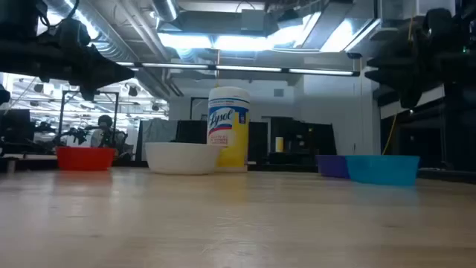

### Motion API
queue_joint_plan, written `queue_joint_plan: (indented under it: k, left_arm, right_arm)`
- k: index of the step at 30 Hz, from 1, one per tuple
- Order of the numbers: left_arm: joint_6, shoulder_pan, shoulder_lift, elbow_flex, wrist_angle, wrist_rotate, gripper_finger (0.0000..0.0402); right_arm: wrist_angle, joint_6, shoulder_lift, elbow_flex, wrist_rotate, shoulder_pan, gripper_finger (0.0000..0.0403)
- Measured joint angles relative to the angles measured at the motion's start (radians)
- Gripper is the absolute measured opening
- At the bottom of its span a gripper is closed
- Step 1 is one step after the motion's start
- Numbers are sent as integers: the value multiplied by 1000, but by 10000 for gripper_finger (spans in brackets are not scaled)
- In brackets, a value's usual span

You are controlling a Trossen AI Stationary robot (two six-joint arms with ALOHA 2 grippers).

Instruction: Nest bowls inside each other

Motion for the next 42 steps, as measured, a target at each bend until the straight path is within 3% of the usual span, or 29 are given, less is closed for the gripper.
queue_joint_plan:
  k: [6,11,18,21,25,30,33,36,42]
  left_arm:
    - [17,0,0,0,61,-146,7]
    - [19,0,-1,0,176,-210,6]
    - [-134,-2,-1,0,272,-108,6]
    - [-162,-2,-1,0,280,-37,7]
    - [-242,-2,-1,0,280,-20,8]
    - [-264,-2,-1,0,280,-39,6]
    - [-213,3,-1,0,272,-186,6]
    - [-216,2,-2,0,255,-233,5]
    - [-332,3,-1,0,256,-180,4]
  right_arm:
    - [172,201,0,0,14,0,121]
    - [346,138,10,0,46,0,109]
    - [438,122,70,0,97,0,112]
    - [541,111,116,0,113,0,116]
    - [690,61,177,1,114,0,122]
    - [690,53,236,39,99,0,125]
    - [684,49,274,62,84,0,123]
    - [684,43,307,77,65,0,122]
    - [684,79,359,88,57,0,133]
